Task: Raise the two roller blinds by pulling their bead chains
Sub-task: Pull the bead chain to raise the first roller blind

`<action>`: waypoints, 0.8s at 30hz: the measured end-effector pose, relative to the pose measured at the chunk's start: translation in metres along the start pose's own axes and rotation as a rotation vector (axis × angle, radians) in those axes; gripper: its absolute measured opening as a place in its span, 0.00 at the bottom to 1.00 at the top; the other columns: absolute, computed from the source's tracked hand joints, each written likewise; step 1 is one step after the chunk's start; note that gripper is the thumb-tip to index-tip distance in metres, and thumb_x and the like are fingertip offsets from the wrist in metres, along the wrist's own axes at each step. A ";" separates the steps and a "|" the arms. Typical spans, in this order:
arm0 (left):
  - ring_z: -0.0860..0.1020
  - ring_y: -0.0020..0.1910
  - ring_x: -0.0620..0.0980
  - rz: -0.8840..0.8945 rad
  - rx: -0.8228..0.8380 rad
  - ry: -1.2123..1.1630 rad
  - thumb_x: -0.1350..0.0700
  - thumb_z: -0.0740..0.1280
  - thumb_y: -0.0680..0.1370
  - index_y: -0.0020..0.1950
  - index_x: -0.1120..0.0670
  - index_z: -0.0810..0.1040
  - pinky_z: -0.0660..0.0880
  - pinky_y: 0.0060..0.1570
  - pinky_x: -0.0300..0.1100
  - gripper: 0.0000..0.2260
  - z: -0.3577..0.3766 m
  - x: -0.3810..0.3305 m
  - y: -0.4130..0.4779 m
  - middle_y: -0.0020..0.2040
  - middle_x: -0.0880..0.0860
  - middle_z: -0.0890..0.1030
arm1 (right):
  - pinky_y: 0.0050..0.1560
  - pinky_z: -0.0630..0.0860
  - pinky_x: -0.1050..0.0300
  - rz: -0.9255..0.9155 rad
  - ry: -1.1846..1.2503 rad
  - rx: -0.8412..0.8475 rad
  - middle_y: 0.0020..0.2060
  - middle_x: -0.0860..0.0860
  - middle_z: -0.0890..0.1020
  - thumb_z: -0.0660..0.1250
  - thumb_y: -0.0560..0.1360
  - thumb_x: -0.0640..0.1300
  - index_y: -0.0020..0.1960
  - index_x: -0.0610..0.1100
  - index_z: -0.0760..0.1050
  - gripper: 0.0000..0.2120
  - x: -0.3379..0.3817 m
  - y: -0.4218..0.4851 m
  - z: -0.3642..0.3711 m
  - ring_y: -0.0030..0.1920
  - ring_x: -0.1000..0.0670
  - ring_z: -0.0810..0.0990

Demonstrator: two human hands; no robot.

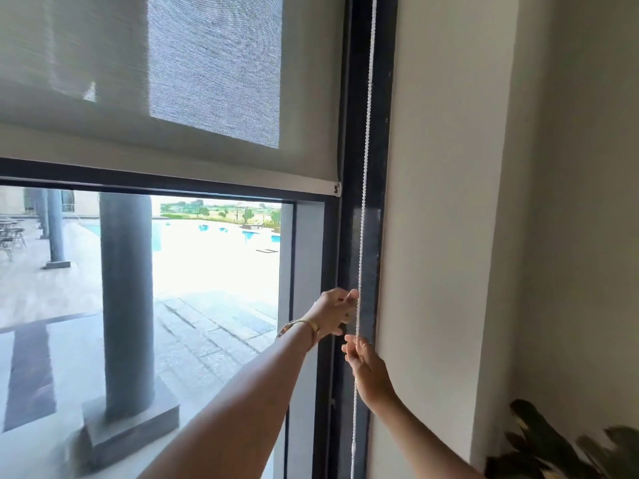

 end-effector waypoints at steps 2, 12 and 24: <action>0.76 0.60 0.58 -0.022 0.075 -0.005 0.46 0.55 0.81 0.61 0.59 0.72 0.74 0.58 0.55 0.19 0.010 -0.001 -0.008 0.56 0.58 0.76 | 0.63 0.66 0.61 0.080 -0.013 0.020 0.66 0.46 0.75 0.56 0.81 0.45 0.68 0.43 0.68 0.17 -0.014 -0.001 -0.002 0.67 0.48 0.73; 0.72 0.48 0.53 -0.105 0.097 -0.082 0.38 0.55 0.77 0.55 0.56 0.71 0.75 0.44 0.48 0.22 0.058 0.079 -0.066 0.49 0.56 0.72 | 0.60 0.65 0.61 0.205 -0.049 -0.196 0.65 0.43 0.76 0.58 0.80 0.43 0.68 0.40 0.69 0.17 -0.051 -0.050 -0.037 0.65 0.46 0.74; 0.82 0.45 0.40 0.297 -0.113 0.111 0.54 0.65 0.78 0.51 0.50 0.80 0.78 0.44 0.35 0.05 0.042 0.041 -0.314 0.46 0.46 0.84 | 0.61 0.76 0.52 0.095 0.138 -0.120 0.49 0.52 0.85 0.60 0.80 0.42 0.53 0.49 0.78 0.09 0.032 -0.275 -0.031 0.53 0.56 0.82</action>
Point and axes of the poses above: each hand's wrist, its own y-axis towards the middle knuckle, its own z-axis out of the palm, x = y × z, the point moved 10 cm from there along y, towards the middle knuckle
